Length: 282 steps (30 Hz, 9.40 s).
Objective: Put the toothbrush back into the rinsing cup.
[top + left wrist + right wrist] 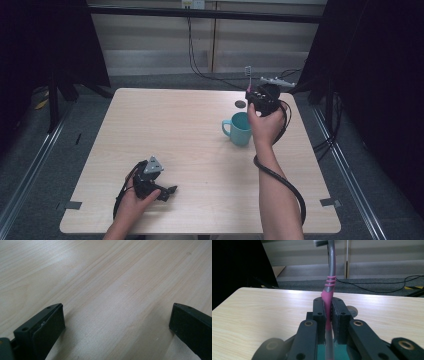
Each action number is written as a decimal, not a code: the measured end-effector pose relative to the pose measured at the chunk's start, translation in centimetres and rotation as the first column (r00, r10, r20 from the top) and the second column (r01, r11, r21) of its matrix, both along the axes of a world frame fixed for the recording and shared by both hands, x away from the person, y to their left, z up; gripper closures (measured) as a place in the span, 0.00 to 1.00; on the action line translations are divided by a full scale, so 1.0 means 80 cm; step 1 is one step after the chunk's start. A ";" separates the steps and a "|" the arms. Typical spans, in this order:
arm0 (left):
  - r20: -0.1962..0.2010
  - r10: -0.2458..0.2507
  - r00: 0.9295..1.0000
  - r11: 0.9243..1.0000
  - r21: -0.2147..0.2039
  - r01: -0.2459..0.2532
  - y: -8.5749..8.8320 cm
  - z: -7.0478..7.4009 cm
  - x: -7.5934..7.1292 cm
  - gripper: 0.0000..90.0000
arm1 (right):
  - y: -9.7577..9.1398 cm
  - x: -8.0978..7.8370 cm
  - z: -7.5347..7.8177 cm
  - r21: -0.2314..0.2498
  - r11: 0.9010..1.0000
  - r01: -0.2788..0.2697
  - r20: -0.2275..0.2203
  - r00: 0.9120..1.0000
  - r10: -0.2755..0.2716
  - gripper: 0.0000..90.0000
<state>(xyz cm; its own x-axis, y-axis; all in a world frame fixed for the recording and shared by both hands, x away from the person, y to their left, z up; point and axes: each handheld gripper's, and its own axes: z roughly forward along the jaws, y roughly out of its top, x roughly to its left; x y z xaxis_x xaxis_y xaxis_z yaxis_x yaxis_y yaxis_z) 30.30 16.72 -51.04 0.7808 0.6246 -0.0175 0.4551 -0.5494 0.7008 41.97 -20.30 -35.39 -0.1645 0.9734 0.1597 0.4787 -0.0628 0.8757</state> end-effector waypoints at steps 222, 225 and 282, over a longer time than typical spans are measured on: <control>-0.004 -0.001 1.000 1.000 0.003 0.001 0.000 0.000 -0.001 0.00 | -0.055 -0.120 -0.090 -0.076 0.958 -0.275 -0.188 0.948 0.257 0.19; -0.004 -0.001 1.000 1.000 0.002 0.001 0.000 0.000 -0.001 0.00 | -0.055 -0.122 -0.094 -0.083 0.956 -0.281 -0.195 0.945 0.261 0.19; -0.004 -0.001 1.000 1.000 0.003 0.001 0.000 0.000 -0.001 0.00 | -0.076 -0.187 -0.163 -0.103 0.907 -0.409 -0.266 0.890 0.371 0.19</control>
<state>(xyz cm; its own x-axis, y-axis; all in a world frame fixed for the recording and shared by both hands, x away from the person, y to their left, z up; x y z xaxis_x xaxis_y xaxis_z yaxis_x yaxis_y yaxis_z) 30.21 16.72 -51.03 0.7815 0.6237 -0.0184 0.4569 -0.5519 0.6976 27.04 -26.40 -48.41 -0.5124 0.8533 0.0963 0.6288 0.2965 0.7188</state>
